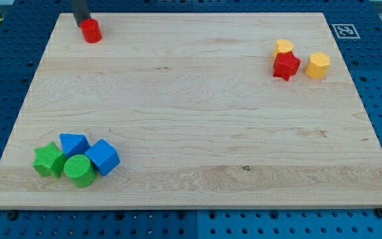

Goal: Push the red circle top of the blue triangle

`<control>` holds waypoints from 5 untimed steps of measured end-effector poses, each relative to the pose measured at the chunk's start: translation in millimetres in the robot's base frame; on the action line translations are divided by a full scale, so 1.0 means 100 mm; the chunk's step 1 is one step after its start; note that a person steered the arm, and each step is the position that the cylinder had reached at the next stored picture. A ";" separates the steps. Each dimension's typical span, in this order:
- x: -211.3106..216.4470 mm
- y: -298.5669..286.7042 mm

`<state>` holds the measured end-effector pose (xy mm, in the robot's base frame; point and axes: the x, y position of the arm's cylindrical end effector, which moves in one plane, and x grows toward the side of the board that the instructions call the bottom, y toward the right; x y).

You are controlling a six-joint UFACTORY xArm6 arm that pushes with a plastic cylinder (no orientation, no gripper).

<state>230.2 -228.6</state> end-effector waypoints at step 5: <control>0.74 0.72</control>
<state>303.9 -156.3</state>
